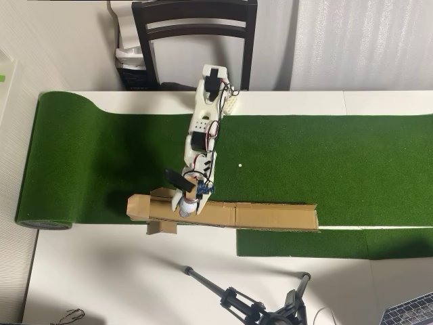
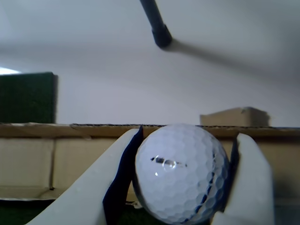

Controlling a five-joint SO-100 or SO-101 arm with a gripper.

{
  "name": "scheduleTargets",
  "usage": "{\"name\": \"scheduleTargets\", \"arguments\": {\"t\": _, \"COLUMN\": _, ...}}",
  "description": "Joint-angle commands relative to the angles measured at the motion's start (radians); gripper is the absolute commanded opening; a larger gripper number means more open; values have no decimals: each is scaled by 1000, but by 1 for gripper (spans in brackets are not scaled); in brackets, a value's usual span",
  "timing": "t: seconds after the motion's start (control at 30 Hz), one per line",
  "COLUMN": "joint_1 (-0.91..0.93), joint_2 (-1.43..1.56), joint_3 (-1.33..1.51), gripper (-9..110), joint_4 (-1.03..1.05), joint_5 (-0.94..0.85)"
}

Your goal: Pick up the golf ball and place it on the gray mark at the back.

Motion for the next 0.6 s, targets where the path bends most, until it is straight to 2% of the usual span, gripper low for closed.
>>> {"name": "scheduleTargets", "arguments": {"t": 0.0, "joint_1": 3, "joint_2": 23, "joint_3": -117, "gripper": 24, "joint_4": -60, "joint_5": -9}}
{"name": "scheduleTargets", "arguments": {"t": 0.57, "joint_1": -21, "joint_2": -91, "joint_3": -115, "gripper": 24, "joint_4": -63, "joint_5": -9}}
